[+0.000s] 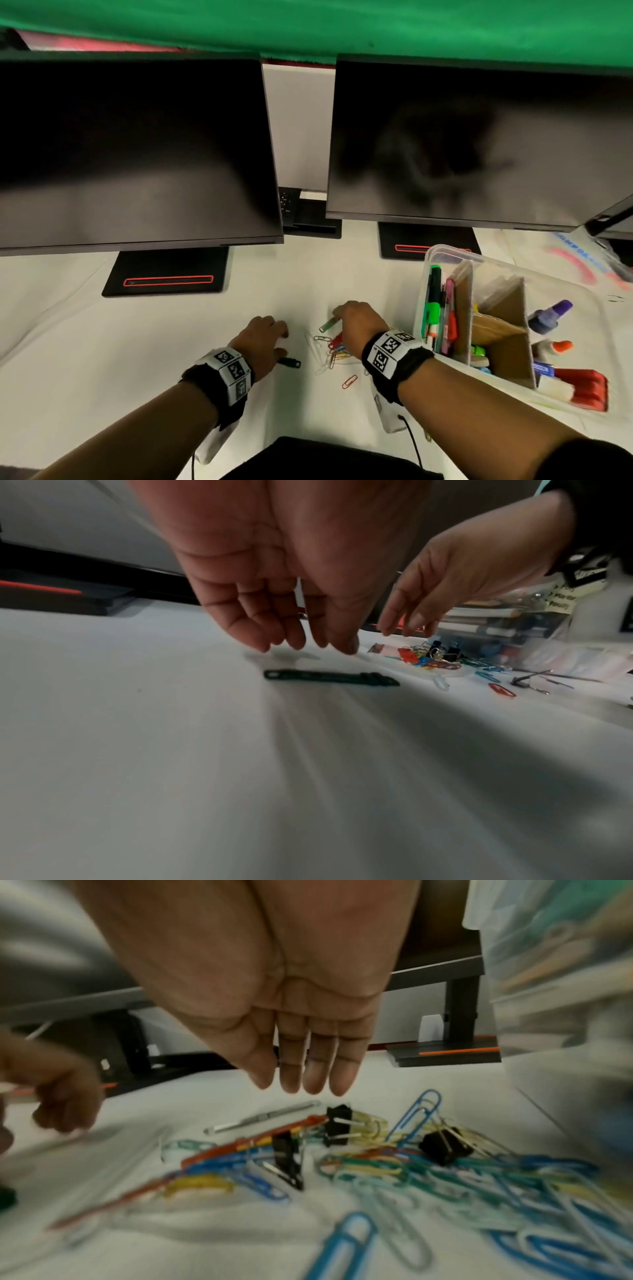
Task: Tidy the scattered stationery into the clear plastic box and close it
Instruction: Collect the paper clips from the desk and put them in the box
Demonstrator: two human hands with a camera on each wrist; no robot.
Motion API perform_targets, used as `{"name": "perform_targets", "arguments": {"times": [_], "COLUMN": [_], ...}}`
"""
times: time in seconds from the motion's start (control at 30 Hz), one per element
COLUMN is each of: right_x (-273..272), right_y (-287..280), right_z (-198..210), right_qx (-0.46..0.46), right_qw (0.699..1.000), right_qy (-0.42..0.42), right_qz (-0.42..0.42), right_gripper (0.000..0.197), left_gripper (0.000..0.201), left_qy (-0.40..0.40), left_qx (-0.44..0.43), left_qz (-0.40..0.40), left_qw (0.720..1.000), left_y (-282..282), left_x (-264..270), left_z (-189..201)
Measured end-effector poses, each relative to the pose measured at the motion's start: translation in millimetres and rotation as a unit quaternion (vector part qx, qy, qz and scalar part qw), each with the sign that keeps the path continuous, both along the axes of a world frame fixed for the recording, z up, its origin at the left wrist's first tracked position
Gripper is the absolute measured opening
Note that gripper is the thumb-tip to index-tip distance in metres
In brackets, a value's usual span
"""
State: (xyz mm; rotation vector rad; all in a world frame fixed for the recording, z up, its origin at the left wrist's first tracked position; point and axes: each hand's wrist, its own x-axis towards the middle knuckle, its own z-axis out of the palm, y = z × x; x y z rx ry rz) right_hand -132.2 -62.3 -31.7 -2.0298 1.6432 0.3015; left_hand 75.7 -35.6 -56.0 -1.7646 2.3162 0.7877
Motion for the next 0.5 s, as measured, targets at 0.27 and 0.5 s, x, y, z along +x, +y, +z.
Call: {"name": "perform_targets", "arguments": {"times": [0.27, 0.5], "right_x": [-1, -4], "right_y": [8, 12], "right_z": [-12, -21], "right_qx": [-0.015, -0.013], "right_qw": [0.998, 0.998], "right_qy": [0.038, 0.053], "right_qz": [0.056, 0.037], "right_gripper": [0.046, 0.030], "left_gripper": [0.055, 0.036], "left_qy": [-0.049, 0.026], "left_qx": [0.001, 0.046], "left_qz": [-0.142, -0.036], "left_qw": [0.989, 0.998], "left_y": [-2, -1], "left_x": [-17, -15], "left_z": [-6, -4]}}
